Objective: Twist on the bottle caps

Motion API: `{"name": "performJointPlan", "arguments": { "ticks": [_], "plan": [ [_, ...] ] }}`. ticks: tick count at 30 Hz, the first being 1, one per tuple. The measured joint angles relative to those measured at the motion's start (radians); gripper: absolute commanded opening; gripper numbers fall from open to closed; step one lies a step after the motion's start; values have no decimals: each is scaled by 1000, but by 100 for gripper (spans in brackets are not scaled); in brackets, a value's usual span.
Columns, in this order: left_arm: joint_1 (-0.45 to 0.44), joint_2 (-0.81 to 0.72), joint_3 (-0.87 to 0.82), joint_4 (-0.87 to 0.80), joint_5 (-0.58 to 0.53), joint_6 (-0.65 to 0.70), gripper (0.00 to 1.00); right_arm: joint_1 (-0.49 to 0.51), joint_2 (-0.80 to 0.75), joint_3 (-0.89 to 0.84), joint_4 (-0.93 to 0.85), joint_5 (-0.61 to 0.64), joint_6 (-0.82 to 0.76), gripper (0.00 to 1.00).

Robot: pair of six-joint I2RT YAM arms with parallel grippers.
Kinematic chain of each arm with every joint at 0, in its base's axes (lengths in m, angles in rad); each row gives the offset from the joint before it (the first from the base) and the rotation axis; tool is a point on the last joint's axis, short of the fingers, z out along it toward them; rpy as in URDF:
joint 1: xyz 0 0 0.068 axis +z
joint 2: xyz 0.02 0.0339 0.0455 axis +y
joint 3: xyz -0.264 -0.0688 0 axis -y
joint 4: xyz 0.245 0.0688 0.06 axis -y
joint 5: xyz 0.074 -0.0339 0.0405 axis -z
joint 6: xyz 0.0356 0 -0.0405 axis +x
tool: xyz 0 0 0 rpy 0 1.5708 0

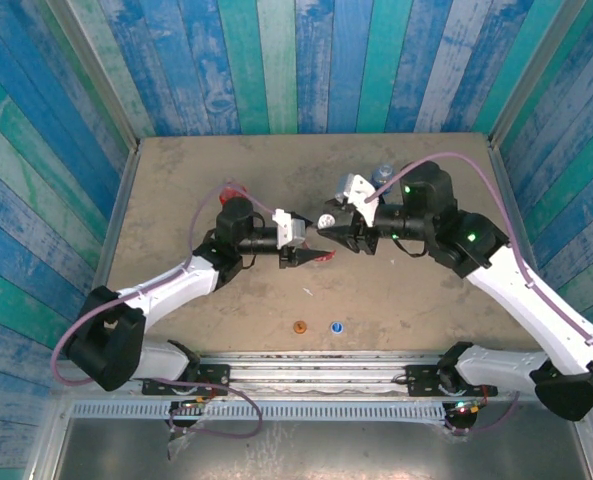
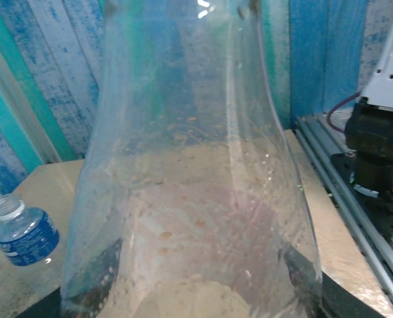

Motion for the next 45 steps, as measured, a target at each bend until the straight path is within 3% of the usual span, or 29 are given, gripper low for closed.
{"name": "performJointPlan", "arguments": {
  "ticks": [4, 5, 8, 13, 17, 23, 25, 29, 31, 33, 36, 40, 45],
  "plan": [
    [0, 0, 2, -25, 24, 2, 0, 0, 24, 0, -22, -20, -14, 25],
    [0, 0, 2, -31, 26, 3, 0, 0, 24, 0, -23, -21, -14, 21],
    [0, 0, 2, -24, 21, -2, 0, -2, 24, 1, -20, -23, -7, 15],
    [-3, 0, -6, 39, -37, -13, 0, -2, 9, -21, 33, 14, 22, 15],
    [-22, 0, -29, 114, -200, -25, 0, 13, -8, -77, 145, 138, 126, 8],
    [-64, 16, -41, 196, -546, -2, 0, 129, 42, -101, 292, 577, 412, 5],
    [-80, 46, -41, 222, -636, 18, 0, 154, 81, -75, 275, 707, 512, 8],
    [-95, 82, -38, 237, -738, 22, 0, 162, 147, -13, 213, 797, 600, 21],
    [-100, 83, -38, 249, -760, 23, 0, 158, 150, -3, 205, 786, 586, 40],
    [-100, 82, -38, 266, -761, 21, 0, 151, 132, -4, 209, 757, 514, 50],
    [-67, 80, -38, 262, -684, -9, 0, 129, 69, -46, 238, 686, 373, 55],
    [3, 60, -41, 216, -536, -41, 0, 74, -42, -90, 241, 488, 213, 58],
    [16, 16, 8, 69, -306, -35, 0, 33, -82, -63, 195, 260, 98, 66]
  ]
}}
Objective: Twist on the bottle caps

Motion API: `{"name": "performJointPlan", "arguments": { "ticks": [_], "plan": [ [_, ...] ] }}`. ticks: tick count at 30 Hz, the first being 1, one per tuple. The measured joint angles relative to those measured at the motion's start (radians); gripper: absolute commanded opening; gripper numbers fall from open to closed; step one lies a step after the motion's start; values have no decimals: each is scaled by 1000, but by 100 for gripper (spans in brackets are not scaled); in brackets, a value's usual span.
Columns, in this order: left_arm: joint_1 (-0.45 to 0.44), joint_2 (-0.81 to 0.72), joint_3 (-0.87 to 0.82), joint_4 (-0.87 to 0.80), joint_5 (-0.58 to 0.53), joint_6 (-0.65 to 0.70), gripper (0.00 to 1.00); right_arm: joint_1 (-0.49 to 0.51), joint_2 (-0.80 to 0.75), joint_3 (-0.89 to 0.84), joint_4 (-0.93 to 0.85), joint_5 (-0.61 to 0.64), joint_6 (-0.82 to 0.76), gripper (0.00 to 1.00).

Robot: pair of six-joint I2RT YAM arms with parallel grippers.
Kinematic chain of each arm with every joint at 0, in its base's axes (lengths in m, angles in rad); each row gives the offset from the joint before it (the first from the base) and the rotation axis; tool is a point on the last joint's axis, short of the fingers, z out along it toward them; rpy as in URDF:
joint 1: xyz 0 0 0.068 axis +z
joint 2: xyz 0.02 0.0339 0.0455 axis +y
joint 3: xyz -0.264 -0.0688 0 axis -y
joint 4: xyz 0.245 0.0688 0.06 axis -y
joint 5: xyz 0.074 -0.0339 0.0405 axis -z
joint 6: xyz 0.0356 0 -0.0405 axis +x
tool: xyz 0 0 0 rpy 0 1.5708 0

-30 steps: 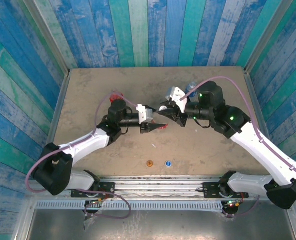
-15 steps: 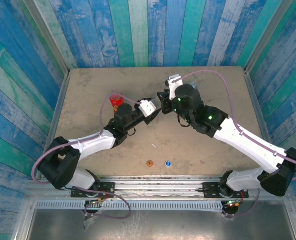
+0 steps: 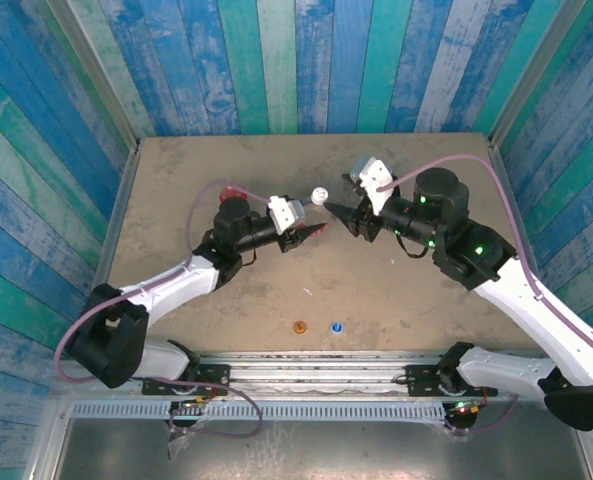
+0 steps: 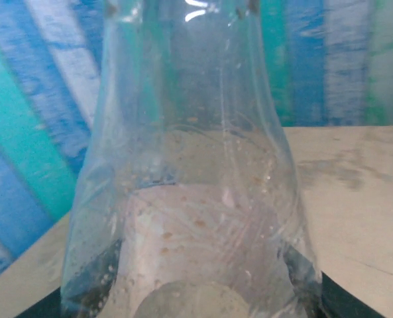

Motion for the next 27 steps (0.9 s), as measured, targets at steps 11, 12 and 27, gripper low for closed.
{"name": "performJointPlan", "arguments": {
  "ticks": [11, 12, 27],
  "plan": [
    [0, 0, 94, -150, 285, 16, 0, -4, 68, 33, -74, -143, -47, 43],
    [0, 0, 94, -153, 295, 19, 0, -5, 70, 33, -74, -146, -48, 40],
    [-47, -5, -6, 72, -50, -16, 0, -7, 108, 11, 17, -16, 85, 0]
  ]
}}
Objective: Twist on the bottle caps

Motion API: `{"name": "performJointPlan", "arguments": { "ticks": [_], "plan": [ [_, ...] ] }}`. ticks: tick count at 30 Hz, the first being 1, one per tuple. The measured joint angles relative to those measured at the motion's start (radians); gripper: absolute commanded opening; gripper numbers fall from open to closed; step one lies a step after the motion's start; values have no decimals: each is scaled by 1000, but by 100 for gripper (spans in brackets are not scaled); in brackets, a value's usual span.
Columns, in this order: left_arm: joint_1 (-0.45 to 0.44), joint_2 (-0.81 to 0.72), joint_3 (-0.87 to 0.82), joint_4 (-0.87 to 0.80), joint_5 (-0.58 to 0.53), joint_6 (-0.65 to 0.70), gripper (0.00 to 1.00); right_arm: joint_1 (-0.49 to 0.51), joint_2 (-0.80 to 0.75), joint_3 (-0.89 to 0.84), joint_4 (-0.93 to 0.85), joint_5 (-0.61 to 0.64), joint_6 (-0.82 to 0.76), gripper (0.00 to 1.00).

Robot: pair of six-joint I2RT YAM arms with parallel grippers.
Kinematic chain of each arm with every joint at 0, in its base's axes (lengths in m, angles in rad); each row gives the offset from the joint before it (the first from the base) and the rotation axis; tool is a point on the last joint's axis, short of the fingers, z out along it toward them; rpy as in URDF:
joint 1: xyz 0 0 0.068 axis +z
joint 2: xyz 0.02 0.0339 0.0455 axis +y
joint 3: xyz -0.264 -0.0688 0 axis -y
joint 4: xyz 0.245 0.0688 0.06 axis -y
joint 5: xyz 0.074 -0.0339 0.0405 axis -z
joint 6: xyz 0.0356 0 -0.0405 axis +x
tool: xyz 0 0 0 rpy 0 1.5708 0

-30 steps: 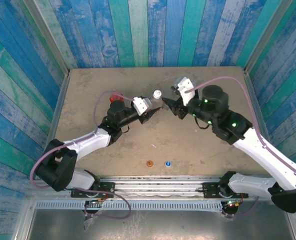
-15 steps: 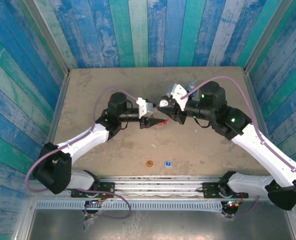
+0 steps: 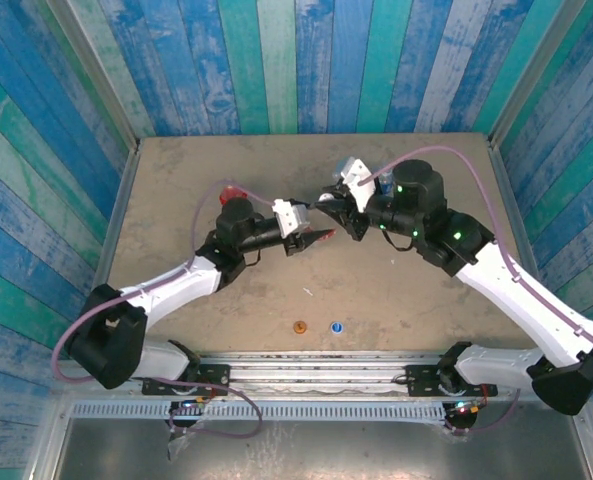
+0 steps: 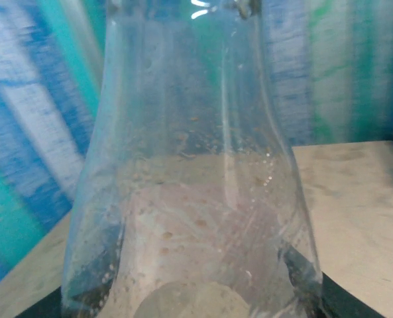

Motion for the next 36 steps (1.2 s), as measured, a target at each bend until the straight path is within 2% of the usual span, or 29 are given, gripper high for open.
{"name": "performJointPlan", "arguments": {
  "ticks": [5, 8, 10, 13, 15, 18, 19, 22, 23, 26, 28, 32, 36],
  "plan": [
    [-68, 19, 8, 45, -343, 23, 0, 77, 17, -67, 184, 315, 192, 1],
    [-103, 58, 28, 62, -508, 47, 0, 124, 63, -66, 234, 515, 314, 0],
    [-129, 86, 45, 62, -610, 63, 0, 135, 99, -47, 237, 605, 381, 1],
    [-150, 111, 71, 40, -723, 73, 0, 138, 137, -23, 230, 682, 453, 5],
    [-154, 112, 72, 38, -763, 85, 0, 137, 140, -23, 232, 687, 480, 10],
    [-161, 111, 72, 34, -793, 84, 0, 117, 135, -21, 225, 645, 491, 24],
    [-155, 111, 72, 29, -780, 77, 0, 104, 135, -21, 224, 612, 488, 32],
    [-92, 108, 64, 25, -647, 23, 0, 55, 126, -24, 217, 462, 443, 57],
    [-51, 104, 53, 32, -595, -3, 0, 39, 114, -29, 207, 407, 420, 62],
    [59, 80, 26, 16, -433, -21, 0, -12, 63, -51, 195, 218, 336, 65],
    [92, 60, 26, -29, -303, -2, 0, -37, 27, -66, 192, 112, 290, 65],
    [112, 18, 39, -113, -64, 24, 0, -58, -18, -74, 173, -45, 177, 65],
    [116, 4, 57, -144, 99, 33, 0, -58, -23, -74, 155, -121, 102, 64]
  ]
}}
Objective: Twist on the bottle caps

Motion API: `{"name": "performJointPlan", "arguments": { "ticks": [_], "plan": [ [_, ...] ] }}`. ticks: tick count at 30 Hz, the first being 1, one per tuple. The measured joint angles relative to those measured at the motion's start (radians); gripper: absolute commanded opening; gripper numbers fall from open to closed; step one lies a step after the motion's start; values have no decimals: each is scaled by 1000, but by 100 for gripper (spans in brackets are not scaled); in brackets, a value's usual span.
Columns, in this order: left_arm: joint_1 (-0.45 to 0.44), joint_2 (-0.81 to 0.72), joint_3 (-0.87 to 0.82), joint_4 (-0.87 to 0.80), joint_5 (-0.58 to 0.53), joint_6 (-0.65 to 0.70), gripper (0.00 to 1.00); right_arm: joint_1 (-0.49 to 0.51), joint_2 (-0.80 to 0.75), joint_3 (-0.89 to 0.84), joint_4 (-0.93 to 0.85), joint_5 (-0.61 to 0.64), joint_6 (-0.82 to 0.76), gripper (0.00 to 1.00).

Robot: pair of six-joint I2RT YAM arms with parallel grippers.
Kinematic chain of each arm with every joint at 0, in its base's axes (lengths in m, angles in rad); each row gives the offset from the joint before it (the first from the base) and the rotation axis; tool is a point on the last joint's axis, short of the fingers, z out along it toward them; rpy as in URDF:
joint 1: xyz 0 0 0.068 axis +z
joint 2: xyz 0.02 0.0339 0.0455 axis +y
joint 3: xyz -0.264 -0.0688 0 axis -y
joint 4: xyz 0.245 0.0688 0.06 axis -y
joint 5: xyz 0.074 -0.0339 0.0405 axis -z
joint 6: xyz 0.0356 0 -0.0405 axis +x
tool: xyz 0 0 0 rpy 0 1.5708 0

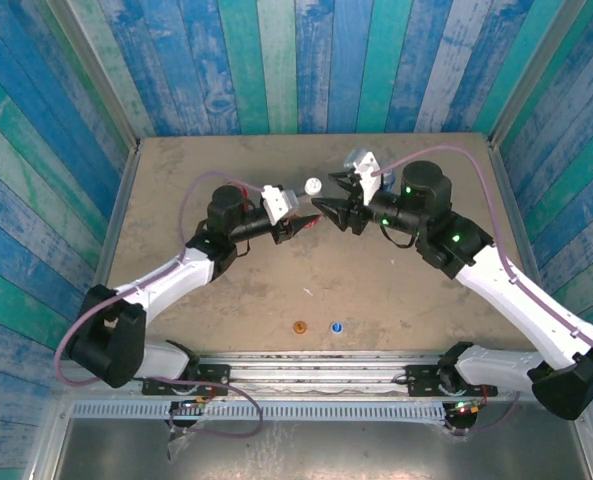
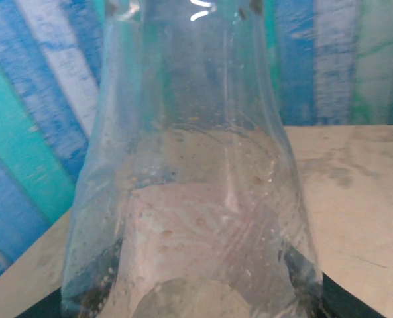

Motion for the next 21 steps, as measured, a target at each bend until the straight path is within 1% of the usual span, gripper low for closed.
{"name": "performJointPlan", "arguments": {
  "ticks": [3, 7, 10, 12, 14, 17, 18, 21],
  "plan": [
    [0, -2, 11, -18, 83, 9, 1, 0, 14, 7, -11, -43, -27, 61],
    [0, -2, 20, -32, 150, 13, 2, 0, 48, 24, -11, -80, -39, 42],
    [0, -2, 24, -41, 175, 13, 3, 0, 63, 27, -10, -87, -46, 29],
    [0, -2, 24, -49, 178, 8, 3, -1, 63, 28, -11, -84, -59, 22],
    [0, -2, 24, -47, 171, 1, 3, -1, 63, 28, -10, -79, -63, 13],
    [-3, -2, 24, -34, 126, -16, 3, 9, 67, 28, 0, -38, -63, 1],
    [-5, -2, 23, -26, 109, -23, 5, 17, 69, 29, 8, -16, -62, 0],
    [-6, -2, 20, 1, 47, -43, 13, 53, 85, 38, 32, 95, -55, 1]
  ]
}}
